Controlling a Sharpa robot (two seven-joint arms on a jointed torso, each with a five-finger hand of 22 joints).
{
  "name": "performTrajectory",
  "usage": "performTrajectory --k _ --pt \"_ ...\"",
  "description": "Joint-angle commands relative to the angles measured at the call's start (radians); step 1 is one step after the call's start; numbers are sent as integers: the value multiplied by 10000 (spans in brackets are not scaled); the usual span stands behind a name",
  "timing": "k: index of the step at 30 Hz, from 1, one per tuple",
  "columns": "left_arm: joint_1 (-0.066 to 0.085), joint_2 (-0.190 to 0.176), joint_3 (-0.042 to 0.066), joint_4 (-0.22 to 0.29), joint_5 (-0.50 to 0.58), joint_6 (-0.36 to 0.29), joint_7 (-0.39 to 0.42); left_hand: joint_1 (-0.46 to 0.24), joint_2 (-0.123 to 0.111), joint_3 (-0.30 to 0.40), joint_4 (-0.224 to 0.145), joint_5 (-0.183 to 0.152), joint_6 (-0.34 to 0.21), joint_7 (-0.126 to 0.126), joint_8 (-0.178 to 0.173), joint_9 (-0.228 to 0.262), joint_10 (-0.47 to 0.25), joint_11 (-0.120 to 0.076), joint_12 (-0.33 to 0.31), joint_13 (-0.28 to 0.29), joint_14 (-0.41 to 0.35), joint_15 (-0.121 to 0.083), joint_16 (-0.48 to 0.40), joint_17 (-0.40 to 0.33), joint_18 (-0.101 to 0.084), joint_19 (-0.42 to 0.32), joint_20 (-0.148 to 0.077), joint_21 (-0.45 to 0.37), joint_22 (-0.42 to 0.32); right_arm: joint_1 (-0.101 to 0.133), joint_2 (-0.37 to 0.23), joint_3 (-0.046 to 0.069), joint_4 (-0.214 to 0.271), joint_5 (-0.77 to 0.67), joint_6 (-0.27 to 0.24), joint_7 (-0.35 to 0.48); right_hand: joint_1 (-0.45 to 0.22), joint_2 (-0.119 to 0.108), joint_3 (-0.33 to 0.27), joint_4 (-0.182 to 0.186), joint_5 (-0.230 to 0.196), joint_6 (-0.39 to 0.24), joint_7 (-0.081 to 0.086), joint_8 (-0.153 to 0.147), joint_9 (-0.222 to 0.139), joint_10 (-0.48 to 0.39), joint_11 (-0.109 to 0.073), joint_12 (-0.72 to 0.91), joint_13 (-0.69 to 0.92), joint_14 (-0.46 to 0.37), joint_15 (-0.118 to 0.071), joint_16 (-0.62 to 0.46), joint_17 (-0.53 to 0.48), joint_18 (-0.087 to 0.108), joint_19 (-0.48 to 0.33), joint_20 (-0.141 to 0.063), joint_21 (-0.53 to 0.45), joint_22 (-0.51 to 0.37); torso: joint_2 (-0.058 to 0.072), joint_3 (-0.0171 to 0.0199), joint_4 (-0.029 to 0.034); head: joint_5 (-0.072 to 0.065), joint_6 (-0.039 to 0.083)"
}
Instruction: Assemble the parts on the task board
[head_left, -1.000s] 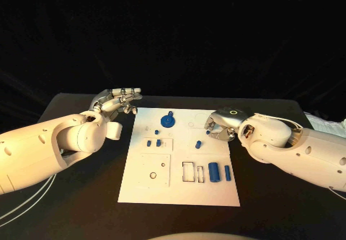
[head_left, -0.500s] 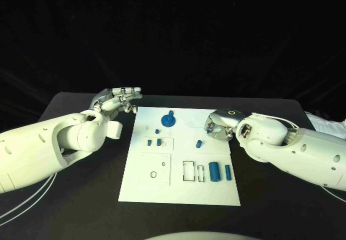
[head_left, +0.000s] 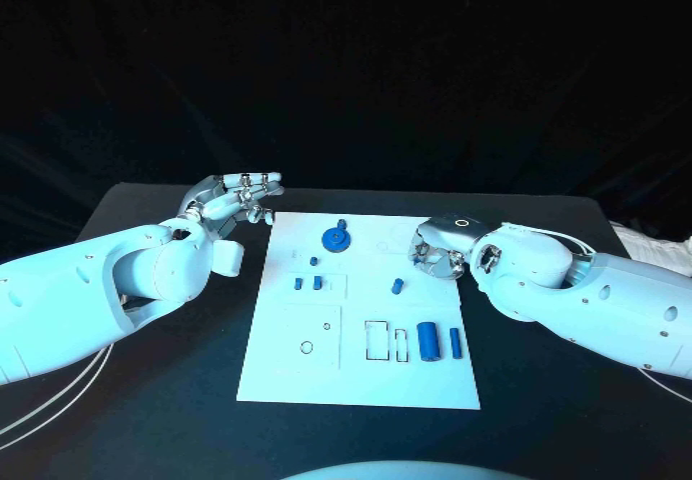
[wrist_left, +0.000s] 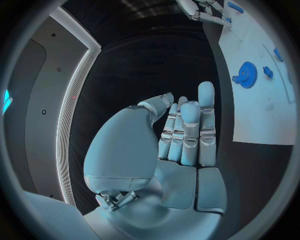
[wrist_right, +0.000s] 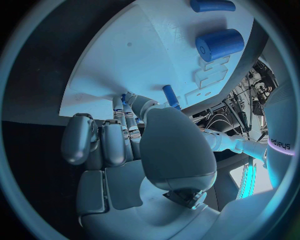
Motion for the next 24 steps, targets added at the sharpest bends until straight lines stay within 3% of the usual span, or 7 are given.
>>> performTrajectory --k 1,12,24 --pt "4 -9 6 34 -3 191 122 -26 99 -60 -22 -25 -7 63 8 -13 -68 15 65 12 -77 24 -40 -17 110 -63 26 -58 -13 -62 28 -40 23 -344 99 -104 152 197 208 -108 -211 102 -3 61 65 158 -48 52 -3 445 -84 85 30 55 107 0 86 87 2 -3 8 -19 -25" --pt "4 -39 6 41 -112 273 91 38 174 -107 -80 -10 173 22 132 26 -115 -6 152 24 -93 13 -42 -65 117 -45 25 -109 -52 -71 -62 -28 304 -182 -1090 -81 212 266 562 -353 -279 159 30 33 108 302 -44 -15 -64 454 -80 93 -14 13 198 -10 237 325 -21 -7 5 -61 -25" --pt "3 -88 6 51 -170 335 26 43 162 -127 -97 -4 169 26 136 22 -151 -2 157 21 -91 11 -36 -65 118 -39 22 -119 -60 -38 -451 119 871 434 -1498 -37 182 245 639 -403 -263 160 51 15 116 311 -34 -45 -87 458 -80 113 -2 10 210 -11 258 350 -20 -9 1 -63 24"
